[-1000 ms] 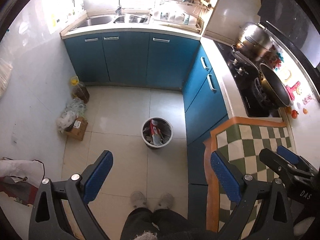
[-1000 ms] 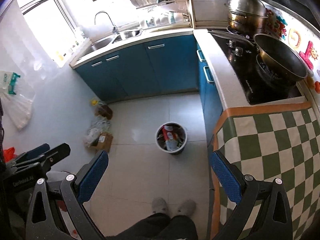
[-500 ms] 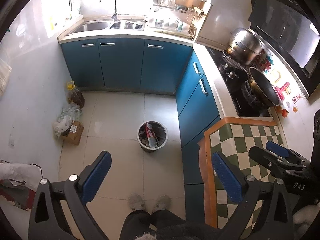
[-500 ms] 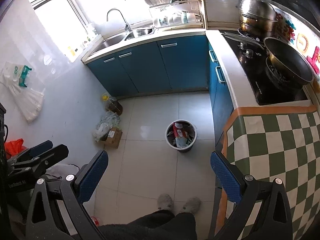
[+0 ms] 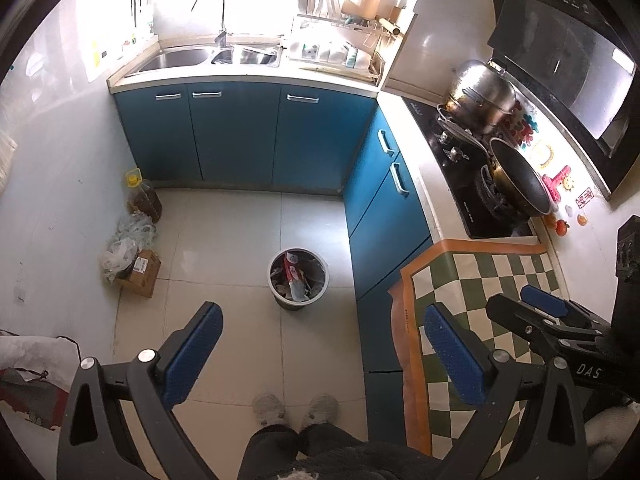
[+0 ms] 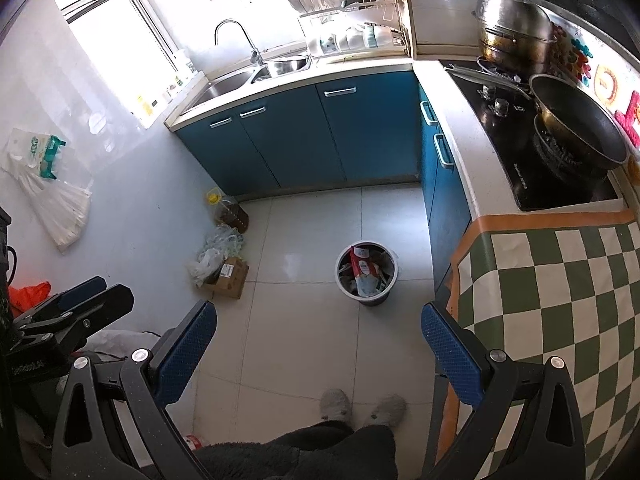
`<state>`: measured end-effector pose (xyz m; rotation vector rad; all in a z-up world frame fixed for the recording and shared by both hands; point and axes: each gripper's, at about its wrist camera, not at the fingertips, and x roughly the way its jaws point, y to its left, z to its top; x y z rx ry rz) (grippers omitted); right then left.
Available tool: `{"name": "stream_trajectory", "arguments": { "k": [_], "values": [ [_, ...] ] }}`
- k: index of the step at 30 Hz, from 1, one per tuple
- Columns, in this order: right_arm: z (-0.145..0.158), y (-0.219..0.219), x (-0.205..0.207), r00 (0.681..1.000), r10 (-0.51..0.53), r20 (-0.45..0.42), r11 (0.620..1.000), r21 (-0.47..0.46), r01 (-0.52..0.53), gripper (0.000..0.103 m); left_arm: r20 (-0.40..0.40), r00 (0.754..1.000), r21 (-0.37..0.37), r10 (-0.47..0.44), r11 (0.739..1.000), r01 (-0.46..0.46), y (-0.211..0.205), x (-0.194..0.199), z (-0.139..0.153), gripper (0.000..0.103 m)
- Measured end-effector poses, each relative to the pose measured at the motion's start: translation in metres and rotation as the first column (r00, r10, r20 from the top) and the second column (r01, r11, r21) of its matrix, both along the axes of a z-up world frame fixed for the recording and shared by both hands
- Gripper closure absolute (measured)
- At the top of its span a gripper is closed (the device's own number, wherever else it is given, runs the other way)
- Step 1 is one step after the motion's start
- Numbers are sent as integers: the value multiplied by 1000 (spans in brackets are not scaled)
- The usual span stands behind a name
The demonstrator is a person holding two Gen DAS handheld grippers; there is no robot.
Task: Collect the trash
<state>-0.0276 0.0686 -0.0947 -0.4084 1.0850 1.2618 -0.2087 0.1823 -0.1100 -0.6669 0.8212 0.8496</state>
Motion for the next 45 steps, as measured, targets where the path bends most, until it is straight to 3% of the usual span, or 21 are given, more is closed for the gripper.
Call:
{"name": "stream_trajectory", "arguments": {
  "k": [45],
  "values": [
    [-29,11,14,996,20,-84,998,-54,-25,0,17,999,-119,-46,992,48,22,6,-23,0]
  ]
}}
